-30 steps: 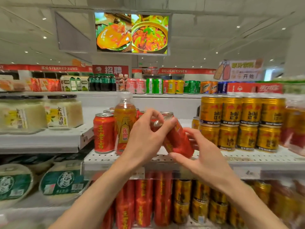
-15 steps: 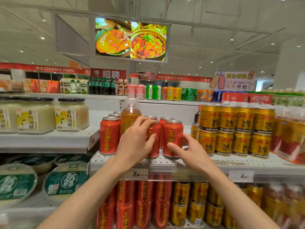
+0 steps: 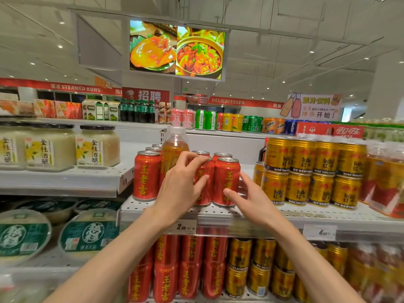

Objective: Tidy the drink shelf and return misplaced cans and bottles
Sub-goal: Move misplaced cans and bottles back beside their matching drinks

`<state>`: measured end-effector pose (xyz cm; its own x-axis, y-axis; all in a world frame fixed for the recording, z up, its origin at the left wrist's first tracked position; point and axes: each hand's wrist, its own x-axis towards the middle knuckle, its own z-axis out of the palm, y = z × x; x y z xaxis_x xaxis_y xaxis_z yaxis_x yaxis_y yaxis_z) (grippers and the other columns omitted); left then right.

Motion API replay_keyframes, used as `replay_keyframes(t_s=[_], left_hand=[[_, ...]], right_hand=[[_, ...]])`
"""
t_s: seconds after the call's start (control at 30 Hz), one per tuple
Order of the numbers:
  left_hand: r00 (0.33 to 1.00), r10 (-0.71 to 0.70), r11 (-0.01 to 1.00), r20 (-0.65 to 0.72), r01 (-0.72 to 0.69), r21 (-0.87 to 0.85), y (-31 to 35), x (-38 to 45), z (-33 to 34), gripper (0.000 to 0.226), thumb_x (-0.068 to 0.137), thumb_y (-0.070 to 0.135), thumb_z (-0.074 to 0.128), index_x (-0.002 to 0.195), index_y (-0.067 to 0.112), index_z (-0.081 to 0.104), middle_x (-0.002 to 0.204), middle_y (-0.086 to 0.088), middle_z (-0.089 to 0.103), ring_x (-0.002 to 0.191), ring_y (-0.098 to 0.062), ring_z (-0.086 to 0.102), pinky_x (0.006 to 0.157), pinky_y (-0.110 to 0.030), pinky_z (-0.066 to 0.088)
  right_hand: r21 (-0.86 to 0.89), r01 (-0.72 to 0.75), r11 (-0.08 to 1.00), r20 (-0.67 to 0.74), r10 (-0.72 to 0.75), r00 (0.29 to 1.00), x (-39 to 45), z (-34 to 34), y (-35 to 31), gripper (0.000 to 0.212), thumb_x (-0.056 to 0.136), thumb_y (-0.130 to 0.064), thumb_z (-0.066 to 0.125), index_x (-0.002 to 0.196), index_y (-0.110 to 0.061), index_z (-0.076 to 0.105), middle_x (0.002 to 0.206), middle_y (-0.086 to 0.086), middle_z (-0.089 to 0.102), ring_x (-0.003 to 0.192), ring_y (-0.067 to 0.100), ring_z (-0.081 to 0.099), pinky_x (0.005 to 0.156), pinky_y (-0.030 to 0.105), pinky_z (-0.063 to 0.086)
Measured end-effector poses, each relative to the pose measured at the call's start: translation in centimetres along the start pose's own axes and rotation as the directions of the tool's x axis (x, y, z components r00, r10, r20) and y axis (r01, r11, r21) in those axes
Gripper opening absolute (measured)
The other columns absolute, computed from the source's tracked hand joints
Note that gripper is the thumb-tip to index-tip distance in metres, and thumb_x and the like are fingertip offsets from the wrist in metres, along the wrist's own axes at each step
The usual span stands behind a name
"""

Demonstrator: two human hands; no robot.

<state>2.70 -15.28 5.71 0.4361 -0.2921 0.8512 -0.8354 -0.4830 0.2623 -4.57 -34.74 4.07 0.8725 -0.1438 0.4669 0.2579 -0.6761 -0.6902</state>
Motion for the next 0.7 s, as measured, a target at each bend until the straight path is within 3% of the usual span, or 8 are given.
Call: replay_keyframes(t_s=[0.13,0.27,0.4,0.53,0.6,0.7], left_hand=[[1.0,-0.011,1.0,-0.011,0.011,0.026,0.2,-0.1,0.4,0.044,0.091,0.025,0.074,0.134,0.022,0.063,0.124,0.0,0.054,0.072,-0.019,0.063,0.076,-0.041,0.063],[1.0,-0.012,1.0,0.001,0.012,0.007,0.1,-0.3,0.6,0.049,0.092,0.022,0.073,0.139,0.02,0.059,0.129,-0.001,0.052,0.078,-0.022,0.065,0.081,-0.041,0.061],[1.0,-0.025,0.998,0.002,0.025,-0.063,-0.6,-1.5,-0.7,0.052,0.091,0.016,0.072,0.141,0.02,0.058,0.138,0.004,0.048,0.074,-0.007,0.063,0.075,-0.037,0.063],[0.993,-0.09,0.993,-0.081,0.083,-0.086,-2.3,-3.1,-3.2,0.038,0.088,0.012,0.075,0.123,0.021,0.064,0.119,0.008,0.049,0.068,-0.001,0.061,0.066,-0.032,0.062],[0.979,-0.174,0.983,-0.107,0.166,-0.082,-3.4,-3.4,-4.4,0.039,0.089,0.015,0.075,0.124,0.022,0.061,0.114,0.01,0.046,0.071,-0.001,0.063,0.07,-0.03,0.06],[0.969,-0.228,0.973,-0.099,0.223,-0.06,-4.6,-3.2,-5.5,0.044,0.092,0.017,0.069,0.134,0.022,0.054,0.119,0.011,0.039,0.077,0.001,0.063,0.077,-0.027,0.057]], right_hand=[[-0.027,0.022,0.999,-0.044,-0.023,0.999,-0.3,0.7,0.0,0.058,0.096,-0.043,0.06,0.147,-0.047,0.032,0.126,-0.014,0.064,0.111,0.006,0.066,0.1,0.042,0.054],[-0.08,0.004,0.997,-0.088,-0.011,0.996,-0.6,1.0,-0.2,0.065,0.096,-0.046,0.059,0.152,-0.047,0.026,0.123,-0.018,0.063,0.117,0.004,0.059,0.105,0.037,0.048],[-0.102,-0.019,0.995,-0.119,0.007,0.993,-0.8,1.2,-0.2,0.059,0.095,-0.047,0.06,0.148,-0.044,0.035,0.122,-0.021,0.064,0.117,0.002,0.058,0.106,0.038,0.049],[-0.142,-0.038,0.989,-0.231,0.005,0.973,-1.1,1.1,0.2,0.065,0.092,-0.049,0.063,0.15,-0.029,0.039,0.136,-0.012,0.057,0.117,0.005,0.056,0.102,0.039,0.05],[-0.23,-0.025,0.973,-0.334,-0.054,0.941,-1.2,1.1,0.0,0.061,0.093,-0.042,0.064,0.147,-0.023,0.042,0.134,-0.006,0.056,0.112,0.009,0.057,0.096,0.038,0.053],[-0.432,0.117,0.894,-0.398,-0.306,0.865,-0.8,1.4,-1.7,0.047,0.092,-0.032,0.065,0.135,-0.017,0.052,0.125,0.002,0.058,0.111,0.017,0.057,0.094,0.042,0.054]])
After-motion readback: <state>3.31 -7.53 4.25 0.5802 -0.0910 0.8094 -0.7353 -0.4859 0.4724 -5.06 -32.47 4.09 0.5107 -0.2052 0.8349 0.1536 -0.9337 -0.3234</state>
